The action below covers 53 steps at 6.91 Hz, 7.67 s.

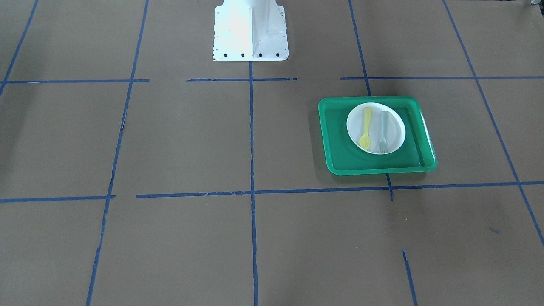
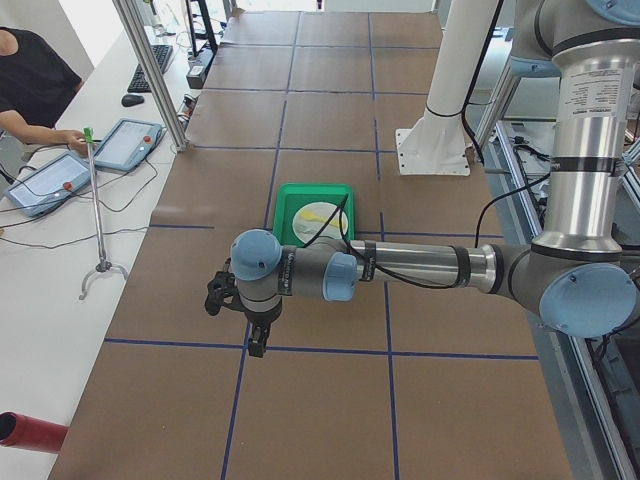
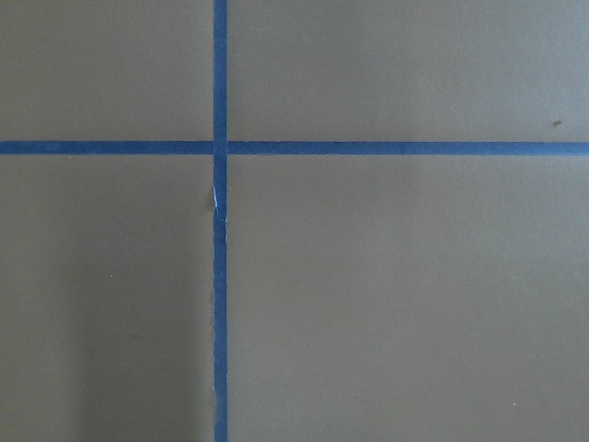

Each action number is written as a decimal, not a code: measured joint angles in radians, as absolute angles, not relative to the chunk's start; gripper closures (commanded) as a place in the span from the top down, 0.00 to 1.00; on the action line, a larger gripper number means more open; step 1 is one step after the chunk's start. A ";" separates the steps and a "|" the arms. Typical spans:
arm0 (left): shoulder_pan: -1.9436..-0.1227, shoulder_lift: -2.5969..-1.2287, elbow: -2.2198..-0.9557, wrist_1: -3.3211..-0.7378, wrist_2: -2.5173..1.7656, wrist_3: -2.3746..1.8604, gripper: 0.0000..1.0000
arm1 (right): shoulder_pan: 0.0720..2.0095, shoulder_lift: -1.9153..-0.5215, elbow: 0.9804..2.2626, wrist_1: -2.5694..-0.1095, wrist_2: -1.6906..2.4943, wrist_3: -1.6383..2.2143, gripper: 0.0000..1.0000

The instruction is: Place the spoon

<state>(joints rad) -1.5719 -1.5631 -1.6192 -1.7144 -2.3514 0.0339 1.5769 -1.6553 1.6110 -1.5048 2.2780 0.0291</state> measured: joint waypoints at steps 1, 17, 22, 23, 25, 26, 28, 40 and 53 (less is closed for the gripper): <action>-1.507 -1.574 -1.649 -1.741 -2.356 -0.018 1.00 | 1.577 -1.655 1.611 -1.505 2.278 0.029 1.00; -0.697 -1.833 -1.726 -1.769 -2.147 -0.676 0.70 | 1.577 -1.655 1.611 -1.505 2.278 0.029 1.00; -0.691 -1.831 -1.718 -1.766 -2.150 -0.676 0.09 | 1.577 -1.655 1.612 -1.505 2.278 0.029 1.00; -0.691 -1.830 -1.718 -1.763 -2.151 -0.675 0.00 | 1.577 -1.655 1.612 -1.505 2.278 0.029 1.00; -0.691 -1.829 -1.724 -1.735 -2.152 -0.674 0.00 | 1.577 -1.655 1.611 -1.505 2.278 0.029 1.00; -0.692 -1.829 -1.729 -1.720 -2.152 -0.675 0.00 | 1.577 -1.655 1.611 -1.505 2.278 0.029 1.00; -0.703 -1.836 -1.803 -1.645 -2.157 -0.697 0.00 | 1.577 -1.655 1.611 -1.505 2.278 0.029 1.00; -0.691 -2.018 -1.612 -1.712 -2.207 -1.043 0.63 | 1.577 -1.655 1.611 -1.505 2.278 0.029 1.00; -1.526 -1.573 -1.744 -1.582 -2.343 -0.094 0.61 | 1.577 -1.655 1.612 -1.505 2.278 0.029 1.00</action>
<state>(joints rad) -1.5261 -1.5729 -1.7440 -1.5825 -2.3435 -0.0937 1.5769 -1.6552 1.6115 -1.5049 2.2780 0.0292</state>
